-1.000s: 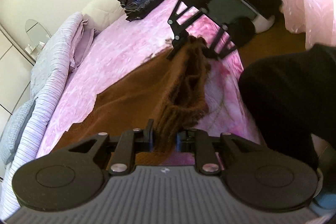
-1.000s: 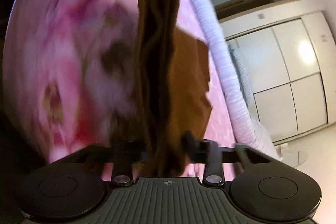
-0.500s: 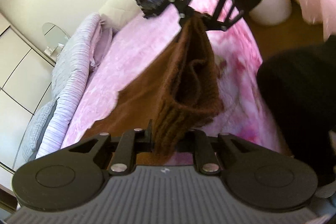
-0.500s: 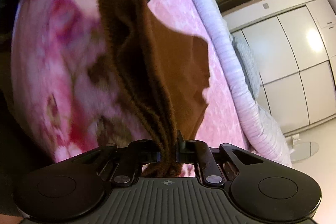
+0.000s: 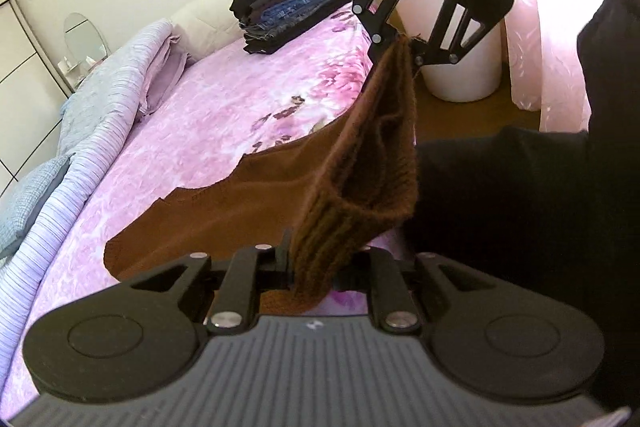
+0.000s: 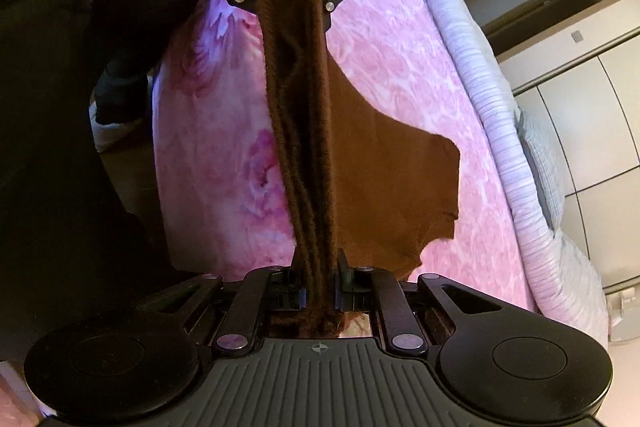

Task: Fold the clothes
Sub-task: 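Fold the held vest over onto itself with both grippers and open them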

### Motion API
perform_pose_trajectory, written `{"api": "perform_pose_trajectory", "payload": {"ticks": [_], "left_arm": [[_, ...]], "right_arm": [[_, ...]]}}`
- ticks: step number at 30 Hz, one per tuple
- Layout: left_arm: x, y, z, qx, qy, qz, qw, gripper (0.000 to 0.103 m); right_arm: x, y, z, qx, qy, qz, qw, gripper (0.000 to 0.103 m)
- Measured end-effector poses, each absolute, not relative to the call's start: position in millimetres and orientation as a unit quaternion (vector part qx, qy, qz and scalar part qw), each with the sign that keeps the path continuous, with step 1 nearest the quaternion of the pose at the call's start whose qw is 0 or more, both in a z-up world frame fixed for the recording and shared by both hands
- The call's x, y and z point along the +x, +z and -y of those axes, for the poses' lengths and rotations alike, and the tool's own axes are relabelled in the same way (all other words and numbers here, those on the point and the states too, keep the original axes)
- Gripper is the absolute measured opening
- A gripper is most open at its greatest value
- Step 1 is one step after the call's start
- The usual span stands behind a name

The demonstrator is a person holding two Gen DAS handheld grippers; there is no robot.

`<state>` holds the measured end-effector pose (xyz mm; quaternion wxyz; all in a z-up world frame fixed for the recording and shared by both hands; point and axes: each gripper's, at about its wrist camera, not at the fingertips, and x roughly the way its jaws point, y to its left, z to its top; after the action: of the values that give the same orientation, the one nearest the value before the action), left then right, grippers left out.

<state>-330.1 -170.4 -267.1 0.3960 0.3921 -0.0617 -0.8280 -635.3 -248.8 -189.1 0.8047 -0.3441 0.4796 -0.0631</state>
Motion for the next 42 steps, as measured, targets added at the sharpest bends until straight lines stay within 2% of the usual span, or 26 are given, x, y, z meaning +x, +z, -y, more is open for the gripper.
{"api": "perform_pose_trajectory", "payload": {"ticks": [4, 8, 12, 17, 23, 29, 33, 37, 39, 42], "left_arm": [[-318.5, -245.2, 175.8, 0.366, -0.837, 0.05, 0.403, 0.013], [-296.3, -206.2, 203.7, 0.332, -0.847, 0.031, 0.415, 0.013], [-265.8, -176.8, 251.8, 0.306, -0.851, -0.006, 0.427, 0.014], [-216.6, -166.4, 336.3, 0.279, -0.842, -0.084, 0.454, 0.014], [-157.9, -203.5, 428.1, 0.242, -0.82, -0.203, 0.477, 0.014], [-128.1, -279.0, 482.6, 0.245, -0.788, -0.31, 0.472, 0.014], [-119.5, -311.0, 496.0, 0.247, -0.779, -0.331, 0.471, 0.015], [-109.8, -316.5, 501.4, 0.233, -0.783, -0.336, 0.468, 0.017], [-108.2, -320.9, 509.8, 0.23, -0.78, -0.344, 0.47, 0.025], [-102.5, -328.2, 517.1, 0.216, -0.768, -0.366, 0.479, 0.029]], "right_arm": [[-639.4, -170.2, 249.7, -0.364, -0.062, -0.482, 0.794, 0.01], [-631.7, -127.8, 278.1, -0.375, -0.069, -0.463, 0.8, 0.011], [-613.8, -93.1, 325.1, -0.381, -0.073, -0.445, 0.807, 0.011], [-567.4, -70.8, 410.7, -0.355, -0.064, -0.443, 0.821, 0.011], [-496.6, -94.0, 526.5, -0.287, -0.036, -0.477, 0.83, 0.011], [-446.0, -168.1, 608.4, -0.181, -0.005, -0.53, 0.828, 0.011], [-433.5, -203.4, 637.2, -0.15, -0.001, -0.548, 0.823, 0.011], [-429.3, -203.7, 660.9, -0.12, -0.008, -0.545, 0.83, 0.011], [-428.0, -200.8, 671.2, -0.105, -0.016, -0.543, 0.833, 0.011], [-419.0, -215.5, 675.1, -0.08, -0.03, -0.542, 0.836, 0.017]]}}
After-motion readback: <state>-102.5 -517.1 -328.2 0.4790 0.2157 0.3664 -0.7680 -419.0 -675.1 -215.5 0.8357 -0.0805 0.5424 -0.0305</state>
